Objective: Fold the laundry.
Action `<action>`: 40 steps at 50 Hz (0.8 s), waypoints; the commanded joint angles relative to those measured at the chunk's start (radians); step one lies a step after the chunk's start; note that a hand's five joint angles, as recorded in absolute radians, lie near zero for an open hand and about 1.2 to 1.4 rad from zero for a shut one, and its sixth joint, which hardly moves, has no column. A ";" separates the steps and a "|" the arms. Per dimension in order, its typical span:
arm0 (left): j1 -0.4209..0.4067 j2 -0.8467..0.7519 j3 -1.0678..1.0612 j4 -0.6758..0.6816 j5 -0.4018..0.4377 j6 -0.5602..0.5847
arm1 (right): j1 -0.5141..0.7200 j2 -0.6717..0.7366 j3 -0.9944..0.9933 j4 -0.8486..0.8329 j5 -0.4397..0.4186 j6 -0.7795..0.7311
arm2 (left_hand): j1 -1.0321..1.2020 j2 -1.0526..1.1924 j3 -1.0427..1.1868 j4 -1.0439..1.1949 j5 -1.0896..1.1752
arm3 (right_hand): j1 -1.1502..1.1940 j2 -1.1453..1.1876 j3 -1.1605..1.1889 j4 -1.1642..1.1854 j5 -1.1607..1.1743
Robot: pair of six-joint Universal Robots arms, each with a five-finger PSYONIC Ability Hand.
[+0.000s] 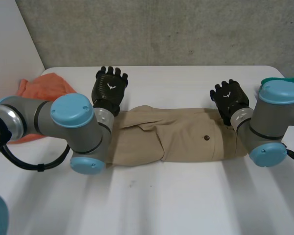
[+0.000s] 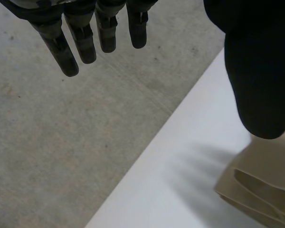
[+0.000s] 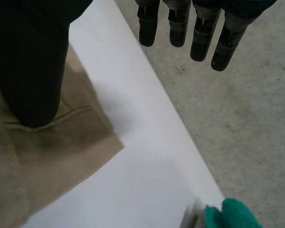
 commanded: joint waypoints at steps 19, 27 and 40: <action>-0.012 -0.178 0.202 -0.189 0.139 -0.084 | -0.015 0.099 -0.162 0.154 -0.171 0.149 | 0.894 0.889 0.883 0.890 0.874 | 0.432 0.413 0.419 0.400 0.393; 0.019 -0.255 0.319 -0.137 0.127 -0.080 | -0.015 0.172 -0.210 0.015 -0.171 0.149 | 1.197 1.192 1.186 1.193 1.177 | 0.840 0.821 0.827 0.808 0.801; 0.056 -0.322 0.417 -0.097 0.132 -0.028 | -0.019 0.204 -0.228 -0.140 -0.109 0.148 | 1.197 1.192 1.186 1.193 1.177 | 1.140 1.121 1.127 1.108 1.101</action>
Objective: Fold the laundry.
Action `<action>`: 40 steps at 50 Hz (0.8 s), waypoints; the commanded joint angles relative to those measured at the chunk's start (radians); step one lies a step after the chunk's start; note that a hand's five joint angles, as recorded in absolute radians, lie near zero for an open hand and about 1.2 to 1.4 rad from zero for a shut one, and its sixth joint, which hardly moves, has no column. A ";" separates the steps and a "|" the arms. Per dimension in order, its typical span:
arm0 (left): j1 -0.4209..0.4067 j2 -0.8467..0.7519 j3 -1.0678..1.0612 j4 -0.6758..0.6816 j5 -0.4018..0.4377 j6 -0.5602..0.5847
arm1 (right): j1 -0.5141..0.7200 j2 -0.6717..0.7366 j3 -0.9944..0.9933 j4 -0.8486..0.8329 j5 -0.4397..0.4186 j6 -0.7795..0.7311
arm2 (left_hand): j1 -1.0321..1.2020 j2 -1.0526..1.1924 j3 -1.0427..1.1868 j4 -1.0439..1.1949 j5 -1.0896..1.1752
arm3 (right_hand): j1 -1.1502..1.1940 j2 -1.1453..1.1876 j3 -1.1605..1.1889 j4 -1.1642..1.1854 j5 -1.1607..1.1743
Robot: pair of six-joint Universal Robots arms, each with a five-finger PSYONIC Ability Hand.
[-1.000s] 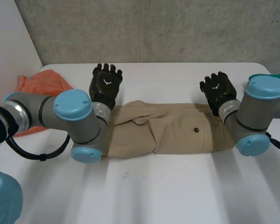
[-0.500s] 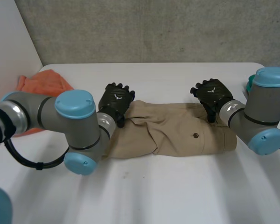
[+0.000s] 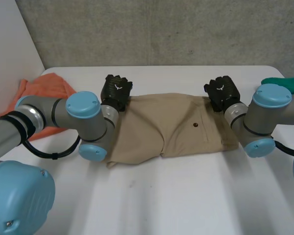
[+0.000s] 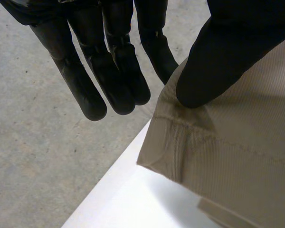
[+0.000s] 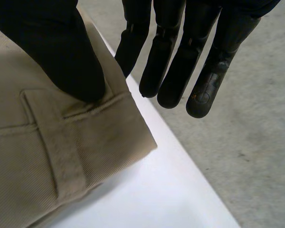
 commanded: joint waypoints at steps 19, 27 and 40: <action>-0.007 0.170 -0.176 0.141 -0.001 -0.012 | -0.023 -0.170 0.076 -0.001 0.081 0.038 | -0.977 -1.020 -1.013 -1.022 -0.973 | -0.776 -0.969 -0.970 -0.975 -0.922; -0.014 0.344 -0.421 0.130 -0.005 -0.046 | -0.074 -0.445 0.281 0.201 0.064 0.123 | -0.977 -1.020 -1.013 -1.022 -0.973 | -0.776 -0.969 -0.970 -0.975 -0.922; -0.045 0.493 -0.684 0.125 -0.002 -0.164 | -0.135 -0.457 0.492 0.368 -0.009 0.177 | -0.977 -1.020 -1.013 -1.022 -0.973 | -0.611 -0.803 -0.804 -0.809 -0.756</action>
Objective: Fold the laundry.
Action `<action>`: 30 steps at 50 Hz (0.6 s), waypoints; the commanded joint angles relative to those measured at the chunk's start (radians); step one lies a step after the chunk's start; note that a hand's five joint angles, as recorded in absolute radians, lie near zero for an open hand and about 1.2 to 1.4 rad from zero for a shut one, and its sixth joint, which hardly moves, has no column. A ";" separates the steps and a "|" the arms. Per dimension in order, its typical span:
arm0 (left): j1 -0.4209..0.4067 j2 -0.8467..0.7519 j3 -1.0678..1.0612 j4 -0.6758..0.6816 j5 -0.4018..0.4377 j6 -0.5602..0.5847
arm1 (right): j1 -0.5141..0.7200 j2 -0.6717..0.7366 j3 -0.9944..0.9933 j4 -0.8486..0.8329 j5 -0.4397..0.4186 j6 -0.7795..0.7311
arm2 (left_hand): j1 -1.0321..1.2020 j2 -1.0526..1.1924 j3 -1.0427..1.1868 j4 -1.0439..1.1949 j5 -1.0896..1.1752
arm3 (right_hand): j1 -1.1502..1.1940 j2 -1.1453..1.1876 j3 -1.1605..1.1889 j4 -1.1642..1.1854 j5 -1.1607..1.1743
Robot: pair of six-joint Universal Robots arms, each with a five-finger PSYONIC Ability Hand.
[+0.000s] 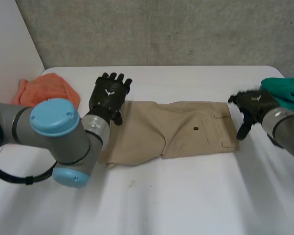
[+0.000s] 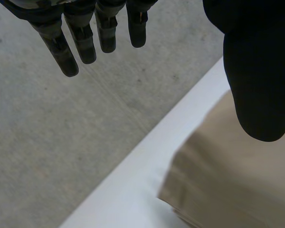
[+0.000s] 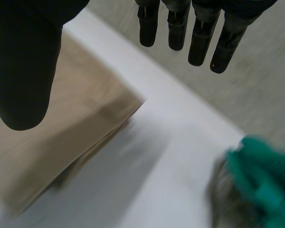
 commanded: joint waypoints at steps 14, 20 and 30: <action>-0.027 0.032 -0.098 0.000 0.001 -0.061 | -0.026 0.173 0.118 -0.221 -0.101 -0.011 | -0.015 -0.029 -0.036 -0.028 -0.045 | 0.510 0.454 0.451 0.457 0.441; -0.027 0.037 -0.112 0.000 0.000 -0.062 | -0.040 0.152 0.136 -0.282 -0.092 -0.011 | -0.015 -0.029 -0.036 -0.028 -0.045 | 1.191 1.135 1.133 1.139 1.123; -0.015 0.095 -0.161 -0.003 0.000 -0.062 | -0.170 -0.026 0.212 -0.234 -0.092 -0.112 | -0.015 -0.029 -0.036 -0.028 -0.045 | 1.191 1.135 1.133 1.139 1.123</action>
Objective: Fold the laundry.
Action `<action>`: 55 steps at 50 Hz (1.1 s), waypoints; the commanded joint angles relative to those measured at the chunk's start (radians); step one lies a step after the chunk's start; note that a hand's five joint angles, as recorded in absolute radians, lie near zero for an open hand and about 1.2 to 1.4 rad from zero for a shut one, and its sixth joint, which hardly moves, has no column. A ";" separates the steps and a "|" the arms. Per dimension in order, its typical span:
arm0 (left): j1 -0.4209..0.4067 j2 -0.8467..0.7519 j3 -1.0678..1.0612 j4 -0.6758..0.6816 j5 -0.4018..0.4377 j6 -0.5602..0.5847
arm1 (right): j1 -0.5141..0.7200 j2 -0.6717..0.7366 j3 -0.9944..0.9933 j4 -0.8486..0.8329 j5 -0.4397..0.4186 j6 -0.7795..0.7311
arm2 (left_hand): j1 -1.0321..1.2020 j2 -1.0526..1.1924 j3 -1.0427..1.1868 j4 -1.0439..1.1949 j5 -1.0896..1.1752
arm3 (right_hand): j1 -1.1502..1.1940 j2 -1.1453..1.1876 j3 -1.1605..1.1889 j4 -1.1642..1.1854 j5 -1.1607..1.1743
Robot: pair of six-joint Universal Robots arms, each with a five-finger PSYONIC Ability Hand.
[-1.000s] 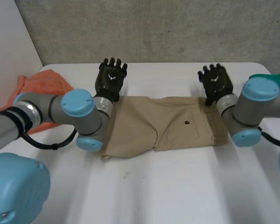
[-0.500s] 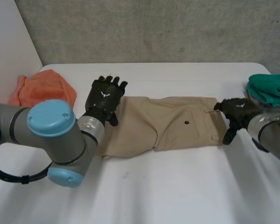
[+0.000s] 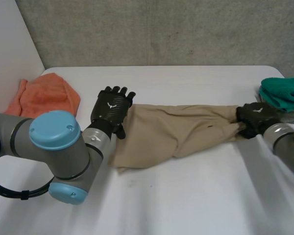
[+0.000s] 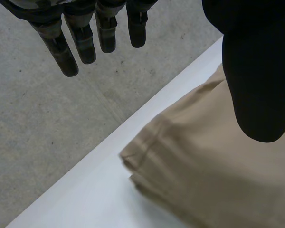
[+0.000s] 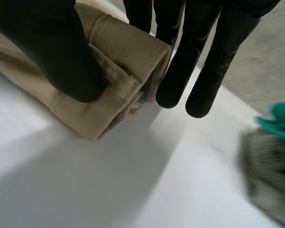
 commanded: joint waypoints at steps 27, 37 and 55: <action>0.048 0.212 -0.133 -0.001 -0.002 -0.063 | 0.438 -0.074 0.037 -0.111 -0.375 -0.533 | -0.015 -0.029 -0.036 -0.028 -0.045 | 0.515 0.224 0.215 0.210 0.304; 0.045 0.207 -0.082 0.003 0.000 -0.066 | 0.446 -0.084 0.030 -0.096 -0.291 -0.354 | -0.015 -0.029 -0.036 -0.028 -0.045 | -0.707 -0.998 -1.007 -1.012 -0.918; -0.147 -0.107 0.381 -0.208 0.002 -0.118 | 0.245 -0.114 -0.222 0.226 -0.083 0.383 | 0.003 -0.011 -0.018 -0.010 -0.027 | -0.707 -0.998 -1.007 -1.012 -0.918</action>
